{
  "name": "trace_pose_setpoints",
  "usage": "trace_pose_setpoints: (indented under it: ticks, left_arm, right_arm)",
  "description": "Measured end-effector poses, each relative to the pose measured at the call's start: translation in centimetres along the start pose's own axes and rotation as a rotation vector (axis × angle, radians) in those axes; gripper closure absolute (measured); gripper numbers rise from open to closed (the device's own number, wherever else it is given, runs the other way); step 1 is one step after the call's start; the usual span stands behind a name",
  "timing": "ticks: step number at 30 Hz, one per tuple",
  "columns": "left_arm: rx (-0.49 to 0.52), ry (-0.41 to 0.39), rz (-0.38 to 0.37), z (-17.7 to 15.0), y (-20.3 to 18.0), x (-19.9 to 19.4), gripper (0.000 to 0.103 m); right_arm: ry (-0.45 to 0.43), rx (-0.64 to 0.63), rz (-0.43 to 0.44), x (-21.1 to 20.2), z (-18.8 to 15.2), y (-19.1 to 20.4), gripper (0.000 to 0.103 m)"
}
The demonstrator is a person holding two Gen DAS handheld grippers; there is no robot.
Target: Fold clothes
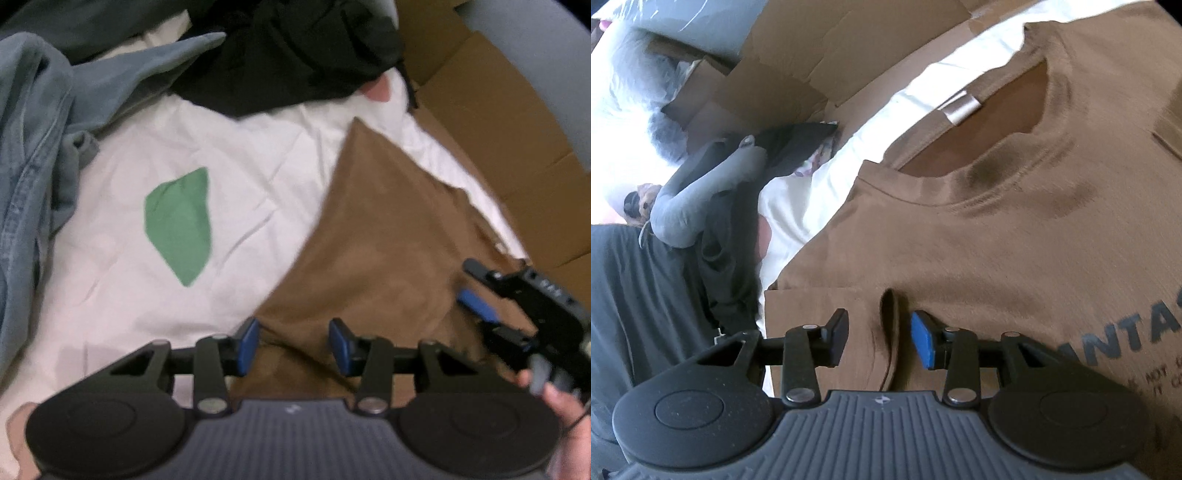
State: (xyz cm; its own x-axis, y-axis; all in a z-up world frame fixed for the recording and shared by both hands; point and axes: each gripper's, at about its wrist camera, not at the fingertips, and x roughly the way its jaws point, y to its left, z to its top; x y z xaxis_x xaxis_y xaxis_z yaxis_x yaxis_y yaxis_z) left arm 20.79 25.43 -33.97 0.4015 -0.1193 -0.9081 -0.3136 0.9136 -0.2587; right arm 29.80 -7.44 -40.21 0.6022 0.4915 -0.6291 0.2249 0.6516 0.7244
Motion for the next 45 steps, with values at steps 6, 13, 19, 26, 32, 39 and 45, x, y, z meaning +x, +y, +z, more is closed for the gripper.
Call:
trace_pose_setpoints:
  ticks: [6,13,19,26,32,39,45]
  left_arm:
    - [0.082,0.012,0.048,-0.3,-0.7,-0.4,0.061]
    - [0.089,-0.015,-0.003,-0.1,-2.0,-2.4,0.061]
    - [0.119,0.024,-0.052,-0.8,-4.3,-0.6,0.061]
    - [0.133,0.05,-0.056,-2.6,-4.4,1.3,0.061]
    - [0.169,0.055,-0.041,-2.7,-4.5,1.2,0.066]
    - [0.126,0.048,-0.007,-1.8,-3.0,0.4,0.071]
    - [0.068,0.048,0.014,-1.3,-1.8,-0.1,0.074]
  right_arm:
    - [0.005,0.043,-0.054,0.0,0.5,-1.3,0.097]
    - [-0.039,0.07,-0.005,-2.3,0.2,-1.2,0.097]
    - [0.012,0.028,0.094,-2.0,-1.2,0.6,0.097]
    - [0.078,-0.003,0.071,0.1,-0.7,0.4,0.097]
    - [0.089,0.024,0.041,0.8,0.0,-1.1,0.094]
    - [0.084,0.049,0.059,-1.0,-1.1,-1.8,0.094]
    - [0.105,0.056,0.079,-3.4,-3.6,-2.8,0.094]
